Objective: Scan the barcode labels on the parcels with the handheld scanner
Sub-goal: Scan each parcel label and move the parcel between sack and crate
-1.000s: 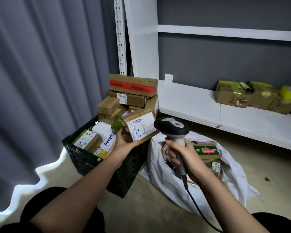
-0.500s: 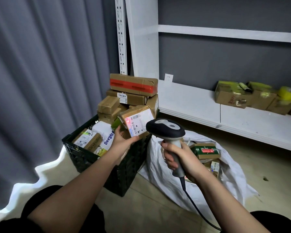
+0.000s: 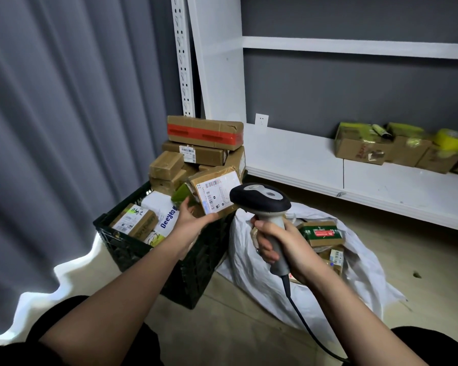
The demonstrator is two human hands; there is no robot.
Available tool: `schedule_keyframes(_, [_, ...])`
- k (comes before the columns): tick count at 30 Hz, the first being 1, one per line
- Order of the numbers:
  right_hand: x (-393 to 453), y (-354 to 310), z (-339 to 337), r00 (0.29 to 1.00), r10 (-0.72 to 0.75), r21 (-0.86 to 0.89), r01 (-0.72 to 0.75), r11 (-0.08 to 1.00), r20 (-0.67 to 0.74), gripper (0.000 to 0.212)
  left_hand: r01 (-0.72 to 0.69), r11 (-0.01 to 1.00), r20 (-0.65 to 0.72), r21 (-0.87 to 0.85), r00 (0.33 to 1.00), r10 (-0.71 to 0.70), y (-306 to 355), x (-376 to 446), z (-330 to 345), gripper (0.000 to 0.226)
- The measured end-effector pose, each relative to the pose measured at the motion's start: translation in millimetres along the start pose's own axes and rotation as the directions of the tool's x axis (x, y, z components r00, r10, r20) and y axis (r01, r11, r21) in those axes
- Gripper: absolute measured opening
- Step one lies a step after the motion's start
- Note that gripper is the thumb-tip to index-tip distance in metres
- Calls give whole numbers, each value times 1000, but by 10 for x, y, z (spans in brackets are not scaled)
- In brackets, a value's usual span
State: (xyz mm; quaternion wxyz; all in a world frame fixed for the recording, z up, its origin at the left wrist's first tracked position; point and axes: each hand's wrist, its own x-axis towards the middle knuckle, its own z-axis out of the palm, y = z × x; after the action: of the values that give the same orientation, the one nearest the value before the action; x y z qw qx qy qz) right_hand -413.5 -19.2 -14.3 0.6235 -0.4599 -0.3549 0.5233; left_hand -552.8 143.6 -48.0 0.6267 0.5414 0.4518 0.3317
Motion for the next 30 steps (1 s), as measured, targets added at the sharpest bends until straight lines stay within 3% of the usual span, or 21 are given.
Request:
schedule_keyframes(4, [-38, -45, -130, 996, -35, -13, 34, 999, -83, 28, 26, 998, 21, 59, 999, -27, -18, 91, 123, 100])
schedule_keyframes(10, [-115, -226, -684, 917, -135, -71, 117, 991, -376, 12, 31, 961, 102, 274, 993, -61, -40, 130, 519, 91])
schedule_keyframes(16, [-255, -238, -1571, 789, -135, -123, 76, 989, -599, 14, -185, 826, 305, 532, 952, 17, -331, 55, 1307, 95])
schedule_keyframes(22, [-457, -179, -2336, 684, -120, -150, 16, 989, -719, 15, -502, 571, 543, 649, 832, 114, -800, 0, 2356, 103])
schedule_keyframes(26, [-614, -31, -2793, 619, -111, -136, 7, 991, -777, 15, -652, 287, 639, 702, 754, 152, -1085, 6, 2958, 105])
schedule_keyframes(30, [-747, 246, -3188, 463, -35, -91, -98, 991, -886, 19, -748, 129, 724, 651, 662, 194, -1289, 39, 3400, 101])
